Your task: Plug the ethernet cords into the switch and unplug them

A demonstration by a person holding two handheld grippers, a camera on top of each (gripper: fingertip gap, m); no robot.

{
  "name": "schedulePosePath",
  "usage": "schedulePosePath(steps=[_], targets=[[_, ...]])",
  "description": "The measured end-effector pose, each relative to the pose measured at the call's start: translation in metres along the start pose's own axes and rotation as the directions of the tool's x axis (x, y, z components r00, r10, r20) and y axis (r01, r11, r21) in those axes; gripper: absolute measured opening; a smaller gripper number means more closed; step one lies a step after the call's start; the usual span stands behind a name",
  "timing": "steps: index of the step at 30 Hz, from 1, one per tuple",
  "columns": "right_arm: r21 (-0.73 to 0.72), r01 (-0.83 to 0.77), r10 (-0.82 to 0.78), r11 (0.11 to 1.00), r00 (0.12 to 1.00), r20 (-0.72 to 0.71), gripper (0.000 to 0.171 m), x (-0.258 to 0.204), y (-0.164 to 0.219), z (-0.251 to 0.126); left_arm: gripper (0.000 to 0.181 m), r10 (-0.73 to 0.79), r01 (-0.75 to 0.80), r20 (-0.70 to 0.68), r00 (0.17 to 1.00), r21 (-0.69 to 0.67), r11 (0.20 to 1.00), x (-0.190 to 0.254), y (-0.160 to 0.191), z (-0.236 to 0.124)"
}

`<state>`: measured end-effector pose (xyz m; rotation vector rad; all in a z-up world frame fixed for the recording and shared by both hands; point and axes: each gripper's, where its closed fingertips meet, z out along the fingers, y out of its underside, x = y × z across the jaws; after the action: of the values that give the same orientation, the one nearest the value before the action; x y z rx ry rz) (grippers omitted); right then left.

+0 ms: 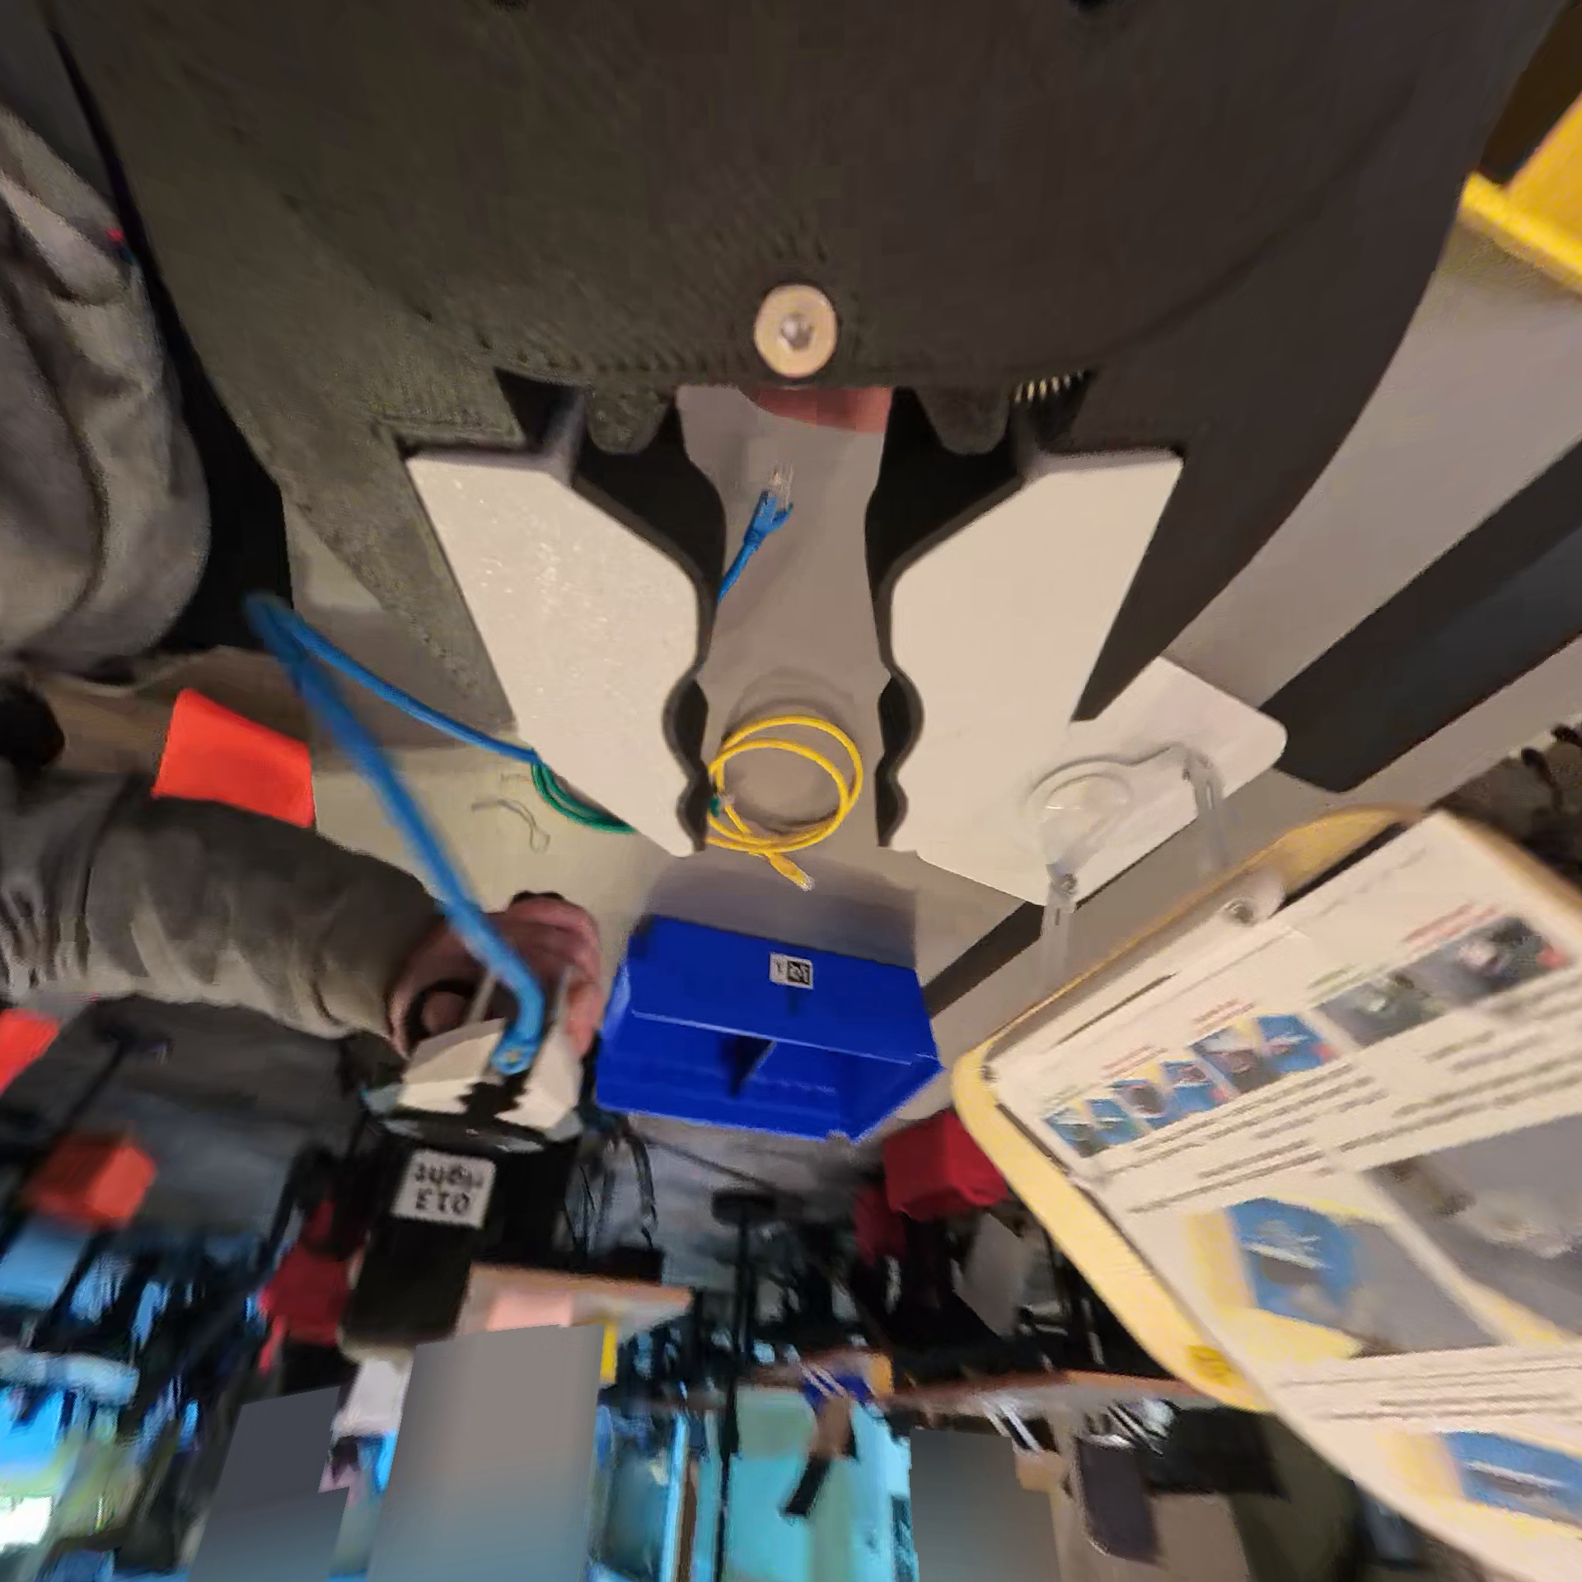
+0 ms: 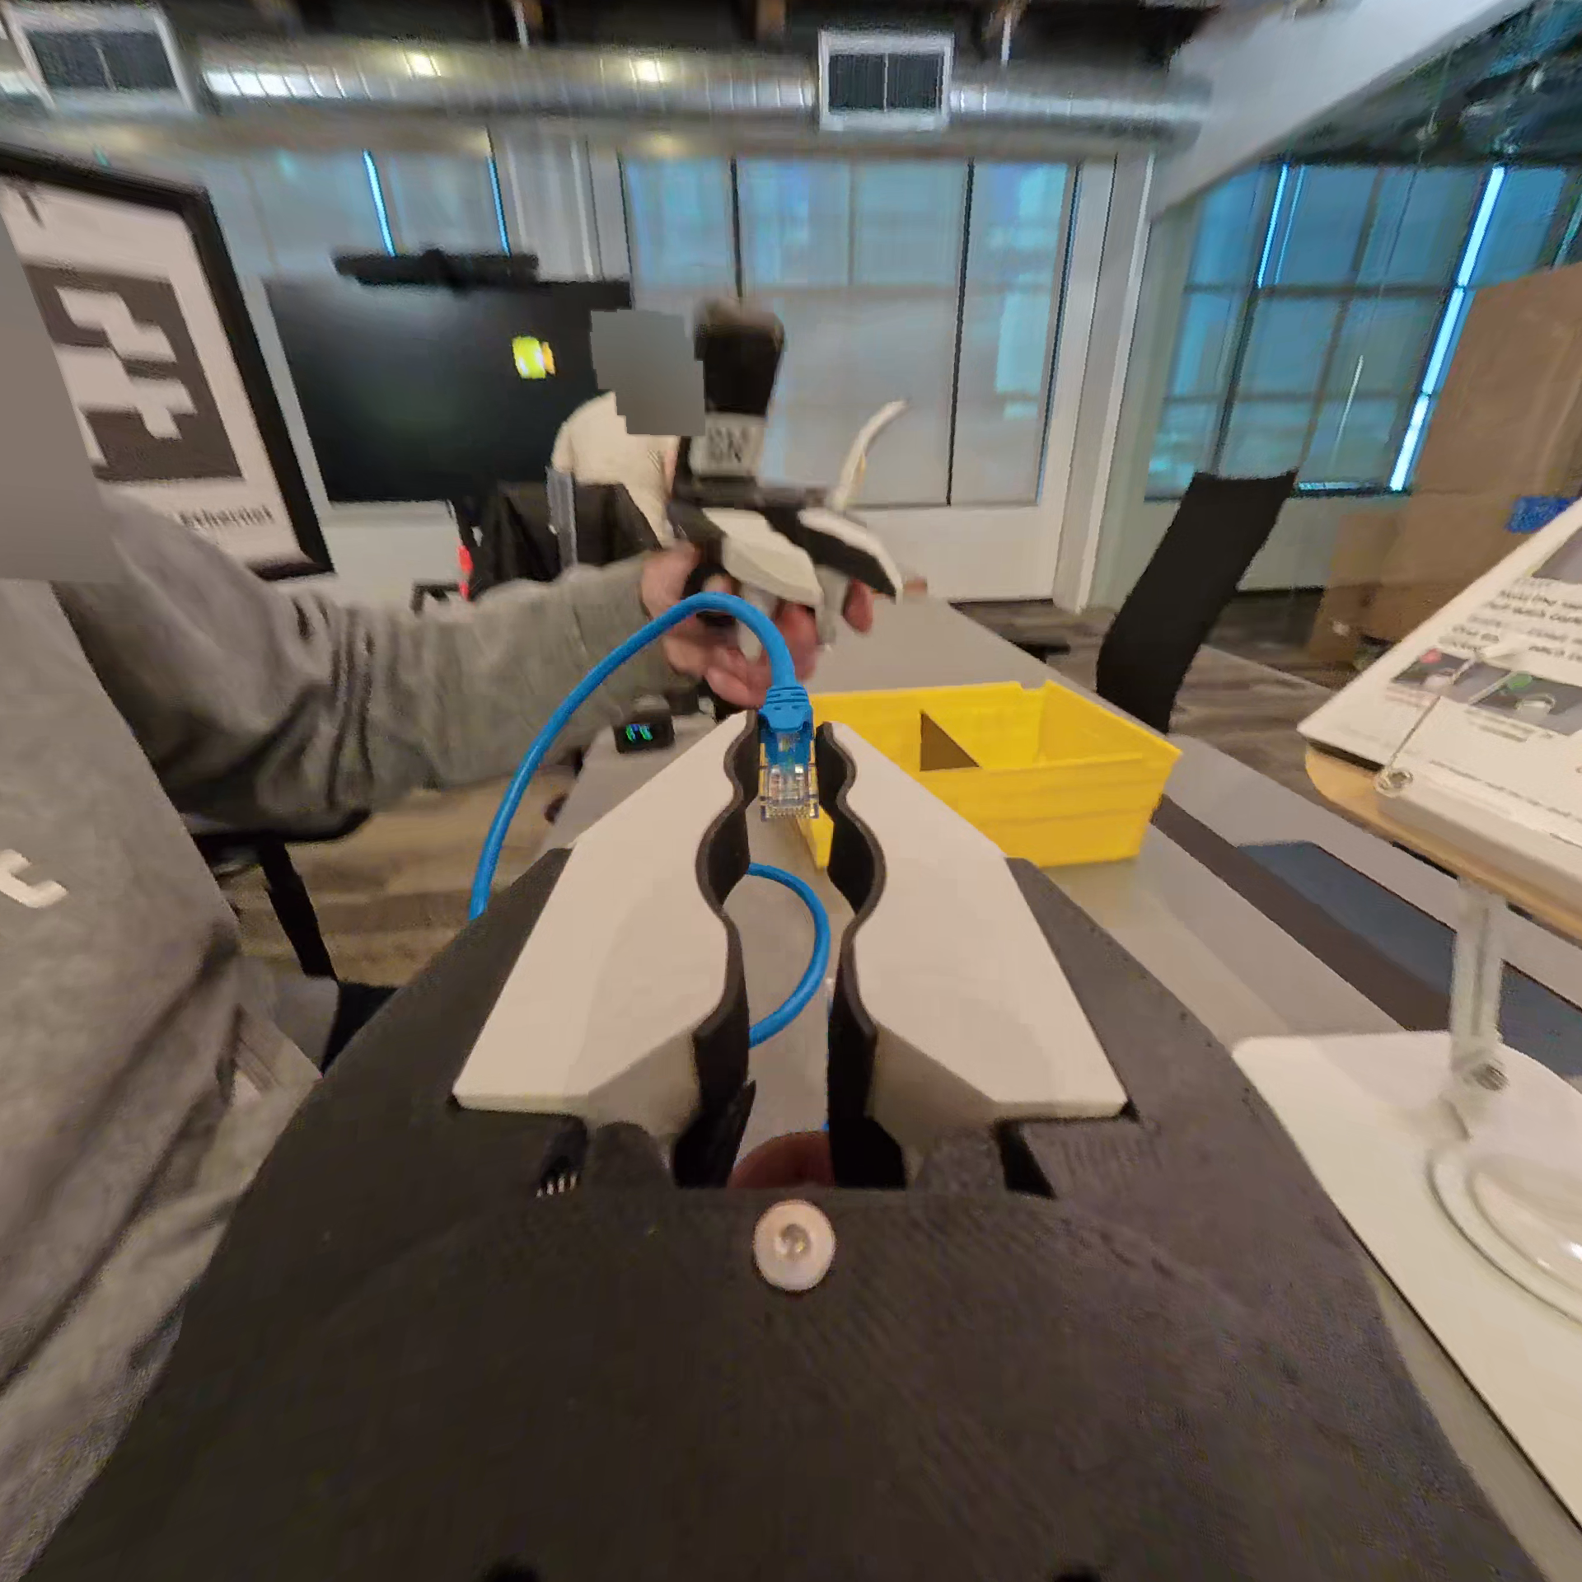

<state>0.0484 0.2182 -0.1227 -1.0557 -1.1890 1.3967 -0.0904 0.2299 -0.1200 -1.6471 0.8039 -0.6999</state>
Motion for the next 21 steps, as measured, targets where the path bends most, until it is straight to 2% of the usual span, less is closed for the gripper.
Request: schedulePosePath(steps=[2,5,8,11,15,21], targets=[[0.053,-0.015,0.014,0.998,1.000,0.020,0.009,-0.003,-0.015,0.000,0.030,-0.035,0.035,0.058,0.998,0.010,0.999,-0.017,0.015,-0.003],[0.064,-0.021,0.018,0.998,0.999,0.046,0.009,-0.009,-0.023,0.008,0.044,0.025,-0.024,0.024,0.999,-0.033,0.999,-0.007,0.037,0.021],[0.032,-0.026,0.024,0.999,0.998,0.056,0.009,-0.012,-0.015,0.018,0.053,0.062,-0.064,-0.105,0.993,-0.017,0.998,0.034,0.033,0.055],[0.007,-0.042,0.041,0.999,0.998,0.052,0.009,-0.012,-0.007,0.023,0.055,0.117,-0.115,-0.155,0.981,0.023,0.993,0.065,0.026,0.079],[-0.052,-0.051,0.054,0.997,0.997,0.051,0.009,-0.014,0.007,0.027,0.048,0.060,-0.018,-0.158,0.986,0.259,0.966,0.078,-0.009,0.078],[-0.125,-0.047,0.053,0.991,0.998,0.045,0.009,-0.011,0.016,0.026,0.033,0.078,-0.048,-0.170,0.982,0.172,0.984,0.086,-0.002,0.085]])
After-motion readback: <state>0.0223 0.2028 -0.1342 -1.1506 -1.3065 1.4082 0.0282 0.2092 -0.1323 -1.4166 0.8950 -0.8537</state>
